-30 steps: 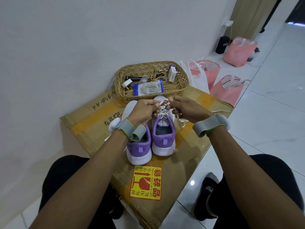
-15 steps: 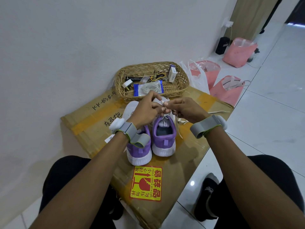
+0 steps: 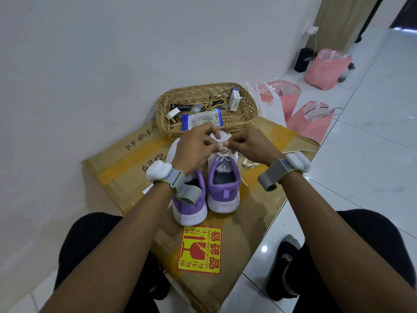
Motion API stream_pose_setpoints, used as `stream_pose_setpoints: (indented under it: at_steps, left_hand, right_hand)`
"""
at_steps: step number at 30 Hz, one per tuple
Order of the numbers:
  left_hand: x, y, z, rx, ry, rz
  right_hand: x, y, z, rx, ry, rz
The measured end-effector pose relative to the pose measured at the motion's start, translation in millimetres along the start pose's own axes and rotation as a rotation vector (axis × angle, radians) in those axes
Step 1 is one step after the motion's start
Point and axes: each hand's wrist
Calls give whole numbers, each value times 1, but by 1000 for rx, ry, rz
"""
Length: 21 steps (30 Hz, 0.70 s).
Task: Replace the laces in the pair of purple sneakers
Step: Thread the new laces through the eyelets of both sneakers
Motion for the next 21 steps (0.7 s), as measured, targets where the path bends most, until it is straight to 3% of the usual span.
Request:
stream_pose_setpoints:
  at_steps: [2,4,7,11,16,21]
  left_hand:
    - [2,0,2,-19,-31,27]
    - [3,0,2,-45,-40,41]
    - [2,1,6,-81,21,94]
    - [5,-1,7,-59,31,182]
    - [3,0,7,-71,62,139]
    - [24,6,10,56,68,250]
  right_hand:
    - [2,1,-4,-55,44,122]
    - [1,3,-9,-171,278,197]
    - [-5,5,-11,-300,601,201]
    - [-6,4,-9,-335,670,194]
    - [-3,3,-6,-345,560,80]
    - [2,0,-11,-246,10,-118]
Point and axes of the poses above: each hand's wrist, its own y-axis towards the middle knuckle, its own x-axis out of the back of the hand, z = x × y, and after that the axes turned 10 degrees about y, right-handed
